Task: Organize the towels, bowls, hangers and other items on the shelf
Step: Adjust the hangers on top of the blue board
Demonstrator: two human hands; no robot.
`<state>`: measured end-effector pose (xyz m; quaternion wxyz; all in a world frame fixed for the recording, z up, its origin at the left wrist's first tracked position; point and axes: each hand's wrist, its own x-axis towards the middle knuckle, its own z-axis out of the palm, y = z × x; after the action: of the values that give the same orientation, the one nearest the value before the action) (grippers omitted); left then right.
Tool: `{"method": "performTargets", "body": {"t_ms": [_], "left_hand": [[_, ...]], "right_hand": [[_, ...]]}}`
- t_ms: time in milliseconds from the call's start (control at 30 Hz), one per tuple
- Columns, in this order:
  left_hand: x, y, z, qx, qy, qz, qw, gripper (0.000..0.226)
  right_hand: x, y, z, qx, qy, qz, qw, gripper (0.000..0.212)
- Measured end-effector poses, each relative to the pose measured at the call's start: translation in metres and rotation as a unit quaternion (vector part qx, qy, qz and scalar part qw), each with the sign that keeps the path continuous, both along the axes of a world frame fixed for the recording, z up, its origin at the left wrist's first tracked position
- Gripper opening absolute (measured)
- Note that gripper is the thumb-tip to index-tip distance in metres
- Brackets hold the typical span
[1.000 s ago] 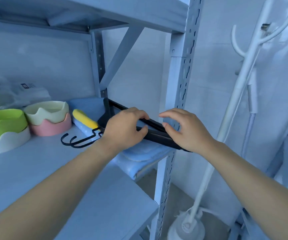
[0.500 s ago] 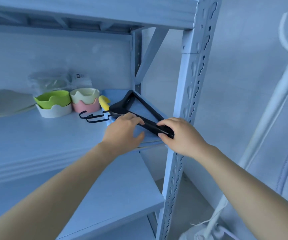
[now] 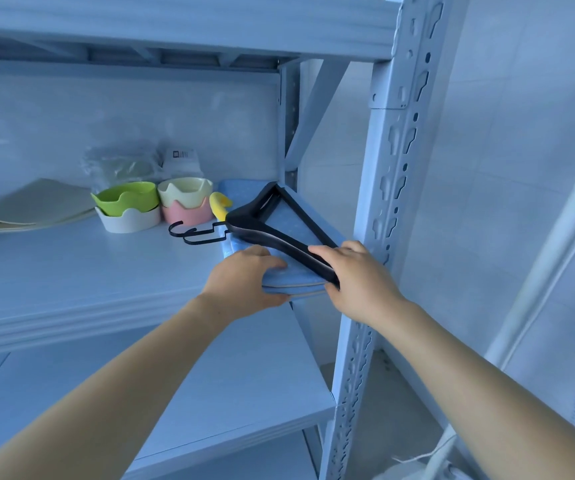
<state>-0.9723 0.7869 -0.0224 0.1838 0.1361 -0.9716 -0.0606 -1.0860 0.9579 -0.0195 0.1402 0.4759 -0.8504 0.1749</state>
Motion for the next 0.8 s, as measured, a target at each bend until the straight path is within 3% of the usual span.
{"method": "performTargets", "body": {"t_ms": [800], "left_hand": [[-0.027,-0.025,0.003,0.040,-0.020,0.011,0.999,0.049]], "right_hand": [[-0.034,-0.022,-0.007,-0.047,-0.002,0.071,0.996,0.057]]}}
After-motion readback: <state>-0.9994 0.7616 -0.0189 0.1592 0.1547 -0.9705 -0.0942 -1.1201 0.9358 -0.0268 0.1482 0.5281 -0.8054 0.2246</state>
